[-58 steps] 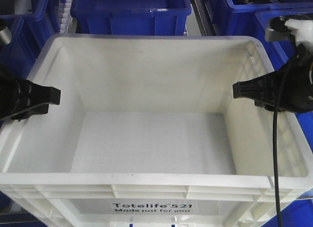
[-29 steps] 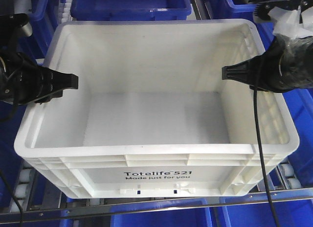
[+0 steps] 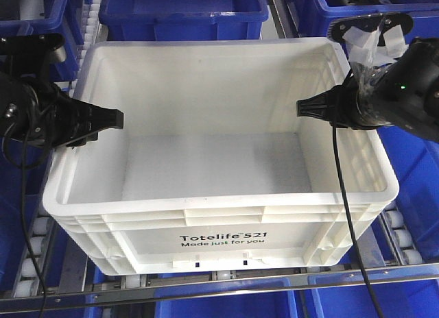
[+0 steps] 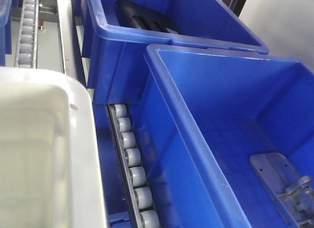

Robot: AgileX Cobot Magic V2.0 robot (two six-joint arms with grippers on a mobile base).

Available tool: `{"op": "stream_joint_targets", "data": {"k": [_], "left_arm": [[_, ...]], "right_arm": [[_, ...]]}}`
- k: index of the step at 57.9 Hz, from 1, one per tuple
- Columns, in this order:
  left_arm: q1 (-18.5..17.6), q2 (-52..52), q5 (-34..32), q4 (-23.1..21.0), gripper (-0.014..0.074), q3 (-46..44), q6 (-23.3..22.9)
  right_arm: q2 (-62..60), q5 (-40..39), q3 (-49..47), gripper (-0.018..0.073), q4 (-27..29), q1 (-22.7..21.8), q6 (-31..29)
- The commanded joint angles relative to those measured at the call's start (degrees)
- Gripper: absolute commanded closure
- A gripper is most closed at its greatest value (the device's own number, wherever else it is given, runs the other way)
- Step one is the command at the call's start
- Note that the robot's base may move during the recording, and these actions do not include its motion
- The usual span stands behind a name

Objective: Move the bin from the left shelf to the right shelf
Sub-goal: 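Push the crate forward onto the roller shelf with both grippers, then open both grippers and withdraw them from the crate rims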

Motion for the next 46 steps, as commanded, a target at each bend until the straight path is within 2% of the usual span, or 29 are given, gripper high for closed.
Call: {"op": "stream_joint_targets", "data": {"k": [1,7,17,25,34,39,46], "left_arm": [[-1.04,-2.35,-6.04,-4.96,0.0506,-2.38,0.97],[-1.04,-2.11,-5.89,-4.89,0.0447,-2.38,0.97],[-1.04,-2.11,-5.40,-4.89,0.0296,-2.38,0.97],[-1.04,-2.17,-4.81,-4.89,0.0218,-2.38,0.97],[-1.04,-3.36,-3.75,-4.89,0.0209,-2.38,0.97],[-1.04,-4.82,-3.75,-4.72,0.0209,-2.38,1.09],[-1.04,-6.82,-3.42,-4.24,0.0209,-2.38,2.23]], "right_arm": [[-1.67,-5.70,-2.29,0.0426,-4.97,-0.28,5.41],[-1.29,-5.82,-2.29,0.0347,-4.97,-0.28,5.41],[-1.29,-5.87,-2.29,0.0183,-4.97,-0.28,5.41],[-1.29,-5.87,-2.29,0.0095,-4.97,-0.28,5.82],[-2.68,-6.15,-2.29,0.0085,-4.45,-0.22,5.82],[-4.57,-6.36,-2.29,0.0084,-1.21,-0.22,5.21],[-7.18,-7.99,-2.29,0.0084,5.07,-0.28,-2.41]]}}
